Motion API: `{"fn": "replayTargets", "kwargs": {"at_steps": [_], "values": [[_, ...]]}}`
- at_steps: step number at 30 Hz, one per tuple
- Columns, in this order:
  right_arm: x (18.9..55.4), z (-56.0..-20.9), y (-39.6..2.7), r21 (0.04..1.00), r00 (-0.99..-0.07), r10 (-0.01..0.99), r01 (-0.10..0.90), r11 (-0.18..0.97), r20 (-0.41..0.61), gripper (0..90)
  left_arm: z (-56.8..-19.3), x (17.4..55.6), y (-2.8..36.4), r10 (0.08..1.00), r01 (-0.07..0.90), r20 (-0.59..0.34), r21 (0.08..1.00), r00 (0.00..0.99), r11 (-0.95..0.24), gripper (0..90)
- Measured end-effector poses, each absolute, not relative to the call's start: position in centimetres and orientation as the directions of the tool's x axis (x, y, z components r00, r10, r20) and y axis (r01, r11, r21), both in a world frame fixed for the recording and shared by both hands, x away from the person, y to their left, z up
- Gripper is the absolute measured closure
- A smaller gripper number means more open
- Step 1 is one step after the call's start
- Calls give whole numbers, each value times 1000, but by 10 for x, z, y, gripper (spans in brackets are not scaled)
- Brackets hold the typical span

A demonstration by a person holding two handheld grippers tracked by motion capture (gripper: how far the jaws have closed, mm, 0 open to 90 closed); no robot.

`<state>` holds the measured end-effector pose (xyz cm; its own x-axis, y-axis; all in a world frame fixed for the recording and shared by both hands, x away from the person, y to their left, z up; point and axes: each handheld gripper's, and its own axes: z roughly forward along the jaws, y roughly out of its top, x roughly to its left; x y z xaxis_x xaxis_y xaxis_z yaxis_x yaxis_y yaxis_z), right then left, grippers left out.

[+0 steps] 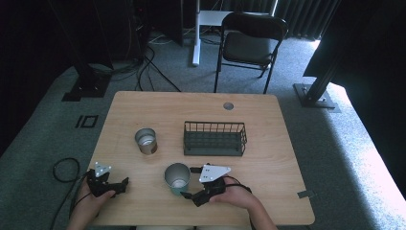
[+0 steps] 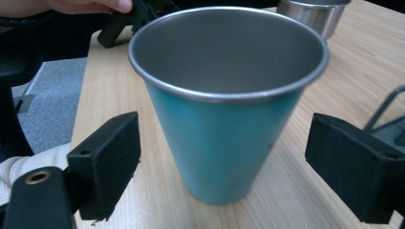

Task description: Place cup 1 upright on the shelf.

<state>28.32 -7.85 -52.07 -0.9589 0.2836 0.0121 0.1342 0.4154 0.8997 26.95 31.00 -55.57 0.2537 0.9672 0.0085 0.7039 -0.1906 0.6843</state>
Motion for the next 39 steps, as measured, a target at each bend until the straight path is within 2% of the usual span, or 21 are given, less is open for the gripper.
{"fn": "replayTargets", "kwargs": {"at_steps": [28, 39], "values": [[292, -522, -53, 940, -956, 290, 147, 309, 54, 106, -556, 270, 310, 968, 703, 7, 685, 253, -189, 9], [293, -522, -47, 939, -957, 288, 125, 320, 29, 128, -556, 269, 310, 967, 704, 7, 685, 253, -189, 8]]}}
